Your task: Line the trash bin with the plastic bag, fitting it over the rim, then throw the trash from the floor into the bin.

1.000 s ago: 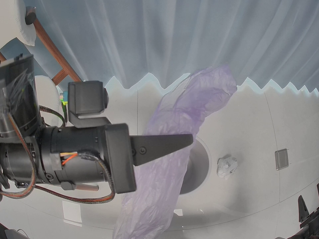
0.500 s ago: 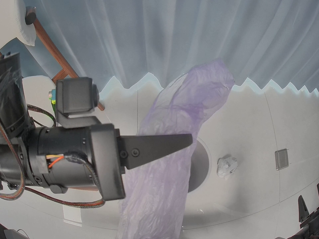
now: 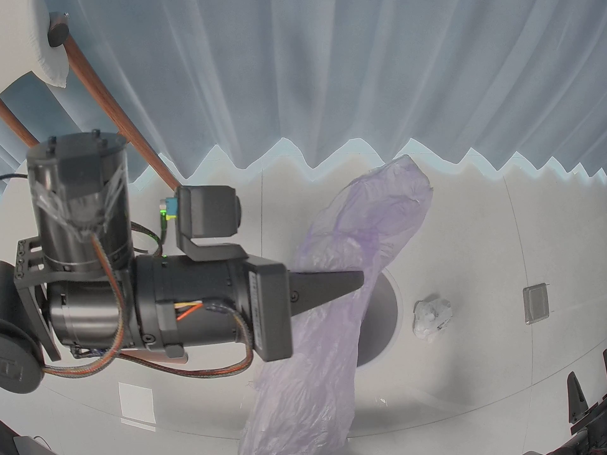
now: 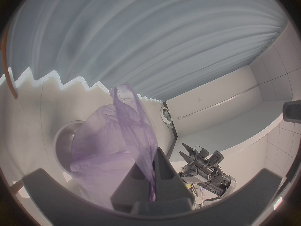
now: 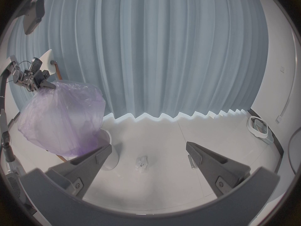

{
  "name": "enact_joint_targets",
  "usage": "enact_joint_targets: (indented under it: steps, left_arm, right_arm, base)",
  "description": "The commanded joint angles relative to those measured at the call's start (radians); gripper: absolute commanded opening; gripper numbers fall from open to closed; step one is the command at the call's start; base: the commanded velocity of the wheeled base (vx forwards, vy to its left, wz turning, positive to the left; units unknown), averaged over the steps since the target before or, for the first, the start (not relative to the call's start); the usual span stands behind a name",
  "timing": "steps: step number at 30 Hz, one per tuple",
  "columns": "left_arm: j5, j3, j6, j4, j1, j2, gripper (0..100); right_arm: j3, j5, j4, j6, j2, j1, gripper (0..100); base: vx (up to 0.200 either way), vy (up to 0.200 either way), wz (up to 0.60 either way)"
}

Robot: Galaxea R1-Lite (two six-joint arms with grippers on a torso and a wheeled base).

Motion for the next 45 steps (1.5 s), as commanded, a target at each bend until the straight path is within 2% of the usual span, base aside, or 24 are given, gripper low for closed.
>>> enact_joint_targets:
  steps: [1,14,24,36,45]
  left_arm:
    - [-0.001,0.004,-0.001,-0.022,-0.004,0.062,0]
    - [0.004,-0.004,0.001,-0.045,-0.023,0.103,0]
    - [0.004,-0.004,0.036,-0.045,-0.024,0.138,0]
    - [0.009,0.000,0.037,-0.045,0.003,0.181,0]
    - [0.010,0.007,0.073,-0.045,0.012,0.210,0]
  right_arm:
    - [0.015,0.000,0.000,0.000,-0.018,0.000,100]
    - [0.015,0.000,0.000,0.000,-0.018,0.000,100]
    - [0.015,0.000,0.000,0.000,-0.018,0.000,100]
    - [0.016,0.000,0.000,0.000,-0.018,0.000,100]
    - [0.016,0.000,0.000,0.000,-0.018,0.000,100]
  base:
    - [0.000,0.000,0.00]
    - [0.000,0.000,0.00]
    - [0.000,0.000,0.00]
    - [0.000,0.000,0.00]
    - [0.000,0.000,0.00]
